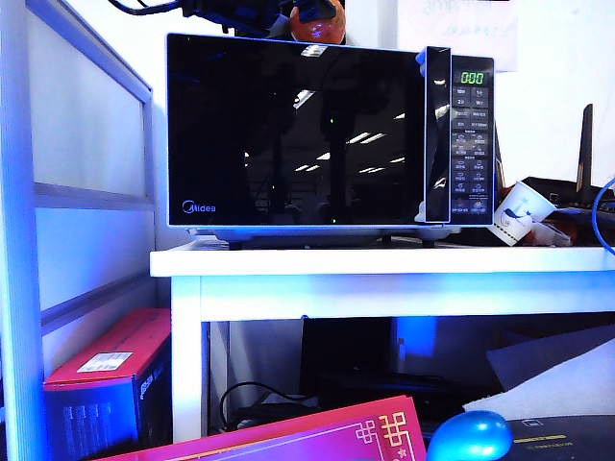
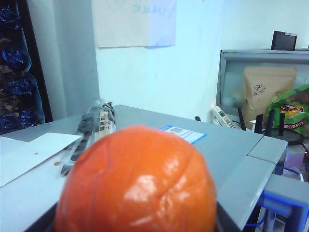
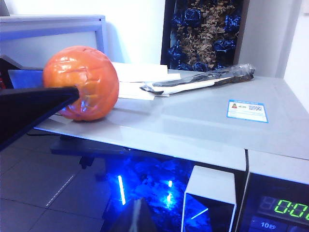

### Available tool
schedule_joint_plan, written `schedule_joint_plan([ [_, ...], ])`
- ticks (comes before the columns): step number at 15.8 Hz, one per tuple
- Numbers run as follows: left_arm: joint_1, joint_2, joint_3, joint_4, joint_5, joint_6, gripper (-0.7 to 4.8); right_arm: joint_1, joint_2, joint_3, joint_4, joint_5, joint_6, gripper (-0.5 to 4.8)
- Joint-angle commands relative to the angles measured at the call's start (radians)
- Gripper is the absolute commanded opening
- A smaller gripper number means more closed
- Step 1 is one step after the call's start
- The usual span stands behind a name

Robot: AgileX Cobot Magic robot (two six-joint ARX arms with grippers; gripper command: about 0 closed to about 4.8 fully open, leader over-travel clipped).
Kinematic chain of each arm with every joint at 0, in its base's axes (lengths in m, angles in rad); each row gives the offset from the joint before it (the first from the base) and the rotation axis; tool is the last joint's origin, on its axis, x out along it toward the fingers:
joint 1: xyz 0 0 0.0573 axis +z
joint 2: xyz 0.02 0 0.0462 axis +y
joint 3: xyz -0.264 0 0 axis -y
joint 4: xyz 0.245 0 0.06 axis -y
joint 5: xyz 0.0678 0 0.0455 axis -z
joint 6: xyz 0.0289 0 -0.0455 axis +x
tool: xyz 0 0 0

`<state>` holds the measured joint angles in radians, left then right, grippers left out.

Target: Open the microwave door, place the orange inside the microwave, then close the microwave door.

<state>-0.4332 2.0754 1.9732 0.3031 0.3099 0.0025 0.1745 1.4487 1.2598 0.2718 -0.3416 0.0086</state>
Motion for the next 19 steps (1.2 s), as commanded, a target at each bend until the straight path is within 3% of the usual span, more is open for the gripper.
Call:
schedule_joint_plan([
  [1, -0.001, -0.003, 0.005, -0.002, 0.001, -0.003, 1.91, 0.001, -0.007, 0.005, 0.005, 0.002, -0.002, -0.01],
  [7, -0.001, -0.068, 0.005, -0.044, 0.008, 0.002, 1.92, -0.002, -0.007, 0.004, -0.003, 0.007, -0.002, -0.01],
  [10, -0.001, -0.146, 0.005, -0.202, 0.008, 0.032, 1.92, -0.002, -0.007, 0.004, -0.015, 0.007, -0.002, -0.01],
  [12, -0.001, -0.235, 0.005, -0.364, 0.008, 0.101, 1.91, -0.002, -0.008, 0.004, -0.069, 0.006, -0.002, -0.01],
  [14, -0.001, -0.302, 0.005, -0.463, 0.008, 0.102, 1.91, -0.002, -0.008, 0.002, -0.126, 0.009, -0.003, -0.01],
  [17, -0.001, -0.394, 0.005, -0.563, 0.008, 0.102, 1.92, 0.002, -0.007, -0.006, -0.151, 0.106, -0.014, -0.01],
  [19, -0.001, -0.433, 0.005, -0.601, 0.008, 0.102, 1.91, 0.001, -0.007, -0.060, -0.066, 0.113, -0.014, -0.01],
])
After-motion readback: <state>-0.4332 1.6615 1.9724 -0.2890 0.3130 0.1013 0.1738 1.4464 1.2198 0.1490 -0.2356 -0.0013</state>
